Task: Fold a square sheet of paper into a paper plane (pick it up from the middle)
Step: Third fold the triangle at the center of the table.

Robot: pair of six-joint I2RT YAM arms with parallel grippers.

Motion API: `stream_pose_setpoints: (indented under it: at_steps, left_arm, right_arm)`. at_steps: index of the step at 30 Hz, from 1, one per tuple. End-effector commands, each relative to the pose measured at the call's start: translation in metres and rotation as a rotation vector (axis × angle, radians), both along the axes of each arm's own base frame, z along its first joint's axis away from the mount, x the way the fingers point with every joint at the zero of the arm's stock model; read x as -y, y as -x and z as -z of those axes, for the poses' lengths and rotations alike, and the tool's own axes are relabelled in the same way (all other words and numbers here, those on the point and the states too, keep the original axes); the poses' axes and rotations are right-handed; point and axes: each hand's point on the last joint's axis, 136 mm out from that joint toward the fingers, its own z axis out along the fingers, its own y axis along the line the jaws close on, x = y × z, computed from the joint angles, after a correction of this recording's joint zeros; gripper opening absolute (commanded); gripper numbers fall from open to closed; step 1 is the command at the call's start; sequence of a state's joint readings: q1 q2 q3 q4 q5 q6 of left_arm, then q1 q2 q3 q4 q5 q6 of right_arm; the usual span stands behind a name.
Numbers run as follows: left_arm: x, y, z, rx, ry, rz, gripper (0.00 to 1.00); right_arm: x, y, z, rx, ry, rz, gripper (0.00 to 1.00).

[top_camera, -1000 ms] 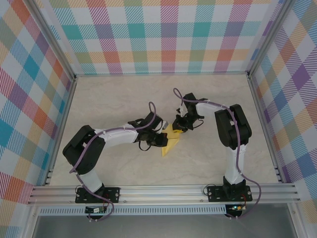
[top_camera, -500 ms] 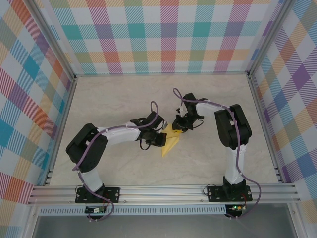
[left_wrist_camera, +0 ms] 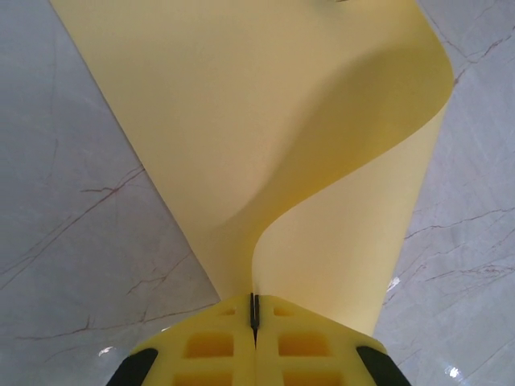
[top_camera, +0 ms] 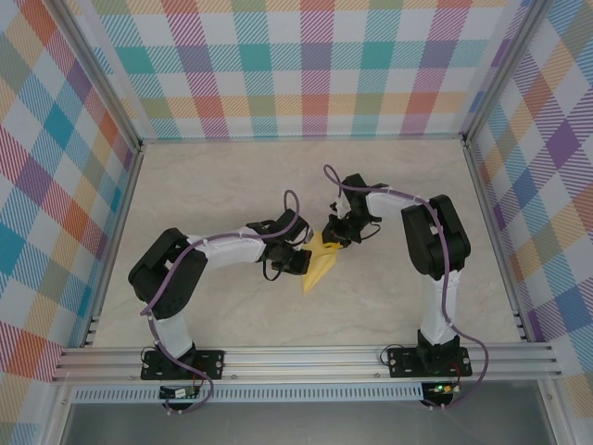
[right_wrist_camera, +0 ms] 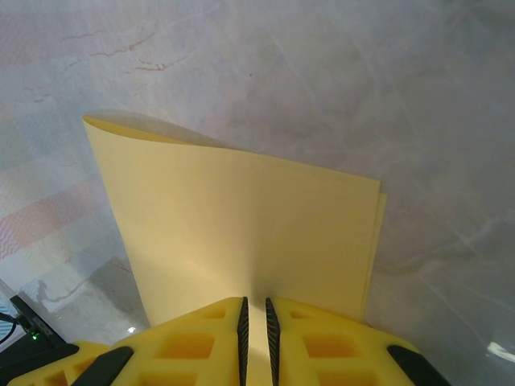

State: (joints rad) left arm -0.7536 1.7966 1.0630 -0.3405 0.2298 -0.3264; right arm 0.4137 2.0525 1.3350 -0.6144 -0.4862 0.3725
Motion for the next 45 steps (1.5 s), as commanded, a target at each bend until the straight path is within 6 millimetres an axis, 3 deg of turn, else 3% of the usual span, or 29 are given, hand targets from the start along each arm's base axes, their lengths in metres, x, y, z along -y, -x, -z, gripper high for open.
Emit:
stream_pose_setpoints:
  at_steps: [1, 18, 27, 45]
  left_arm:
    - [-0.002, -0.009, -0.002, 0.01, -0.012, -0.005, 0.01]
    - [0.002, -0.012, 0.0, 0.017, 0.003, -0.001, 0.01]
    - [0.004, -0.015, -0.017, 0.058, 0.033, -0.002, 0.02]
    - [0.003, -0.016, -0.01, 0.048, 0.012, 0.0, 0.02]
  right_arm:
    - [0.005, 0.009, 0.013, -0.039, 0.051, -0.016, 0.18]
    - [0.006, 0.013, 0.018, -0.053, 0.054, -0.012, 0.18]
    - [0.008, 0.012, 0.019, -0.05, 0.069, -0.011, 0.17]
    - [0.01, 0.013, 0.021, -0.053, 0.077, -0.007, 0.17]
